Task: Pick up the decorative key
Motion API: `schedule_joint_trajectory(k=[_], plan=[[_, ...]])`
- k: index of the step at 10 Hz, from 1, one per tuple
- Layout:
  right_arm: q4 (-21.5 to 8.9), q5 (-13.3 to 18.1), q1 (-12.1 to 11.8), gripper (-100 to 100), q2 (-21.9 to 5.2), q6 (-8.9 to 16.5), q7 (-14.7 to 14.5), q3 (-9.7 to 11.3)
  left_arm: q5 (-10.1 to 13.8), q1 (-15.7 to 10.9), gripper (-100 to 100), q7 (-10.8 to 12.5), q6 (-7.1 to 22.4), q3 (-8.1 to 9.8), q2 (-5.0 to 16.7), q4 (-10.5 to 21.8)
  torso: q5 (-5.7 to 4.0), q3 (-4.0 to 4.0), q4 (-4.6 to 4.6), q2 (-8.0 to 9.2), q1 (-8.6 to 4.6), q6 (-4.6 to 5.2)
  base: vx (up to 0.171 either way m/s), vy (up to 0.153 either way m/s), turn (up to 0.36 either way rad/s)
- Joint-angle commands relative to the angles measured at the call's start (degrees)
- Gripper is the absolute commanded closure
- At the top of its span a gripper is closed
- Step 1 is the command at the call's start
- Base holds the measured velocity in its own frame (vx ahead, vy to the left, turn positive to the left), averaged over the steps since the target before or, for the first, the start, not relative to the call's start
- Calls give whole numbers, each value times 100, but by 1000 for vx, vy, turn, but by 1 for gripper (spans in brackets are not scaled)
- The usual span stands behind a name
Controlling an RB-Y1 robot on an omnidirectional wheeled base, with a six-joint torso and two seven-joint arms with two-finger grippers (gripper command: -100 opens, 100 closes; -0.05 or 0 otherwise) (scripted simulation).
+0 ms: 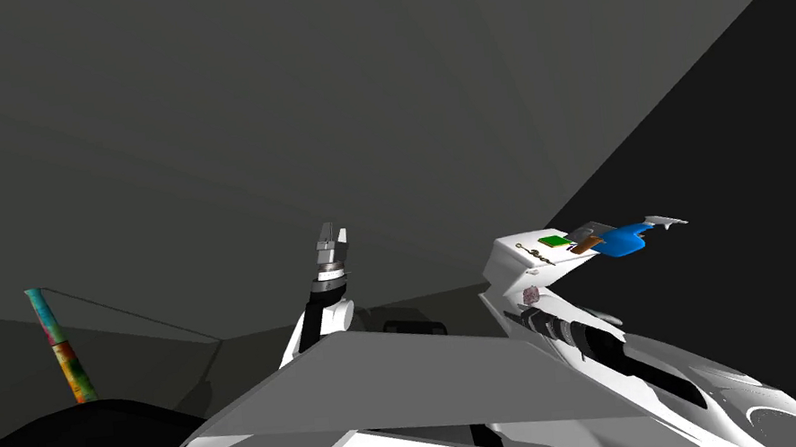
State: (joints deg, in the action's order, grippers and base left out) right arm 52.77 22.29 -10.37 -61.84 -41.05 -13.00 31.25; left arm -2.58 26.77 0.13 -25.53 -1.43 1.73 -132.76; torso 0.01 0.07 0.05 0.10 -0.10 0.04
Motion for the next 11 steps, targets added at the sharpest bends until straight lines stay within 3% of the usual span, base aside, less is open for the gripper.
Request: schedule_joint_trajectory(k=[1,2,3,4,5,7,8,9,10,11], plan=[[-46,11,-150,-100,-198,106,-7,63,0,0,0,0,0,0,0,0,0,0,0,0,0,0,5,7,56],[-210,73,-149,-100,-454,77,8,256,0,1,0,0,0,0,0,0,0,1,0,1,-1,4,10,9,125],[-417,73,-149,-100,-454,77,8,256,0,0,0,0,0,0,0,0,0,-1,0,-2,-1,-1,14,2,74],[-417,73,-149,-100,-454,77,8,256,0,1,0,0,0,0,0,0,-1,-1,0,-1,-3,5,6,-2,-20],[-628,129,-149,-100,-698,51,27,441,0,1,0,0,0,1,0,0,-3,-1,0,-1,-4,2,15,5,123],[-767,129,-149,-100,-698,51,27,441,0,1,0,0,0,1,0,0,-3,-3,-1,-6,-5,2,15,-4,43],[-1094,176,-146,-100,-911,28,51,614,0,1,0,0,0,1,0,0,-2,-1,0,-2,-5,4,24,-1,113],[-1094,176,-146,-100,-929,28,51,614,0,0,0,0,0,0,0,0,-1,-3,-1,-6,-4,0,27,-9,76],[-1371,214,-142,-100,-1136,9,80,777,0,1,0,0,0,1,0,0,-3,-5,-2,-8,-6,1,41,-9,109],[-1398,214,-142,-100,-1143,9,80,777,0,1,0,0,0,0,0,0,-2,-8,-2,-14,-7,-1,38,-8,89]])
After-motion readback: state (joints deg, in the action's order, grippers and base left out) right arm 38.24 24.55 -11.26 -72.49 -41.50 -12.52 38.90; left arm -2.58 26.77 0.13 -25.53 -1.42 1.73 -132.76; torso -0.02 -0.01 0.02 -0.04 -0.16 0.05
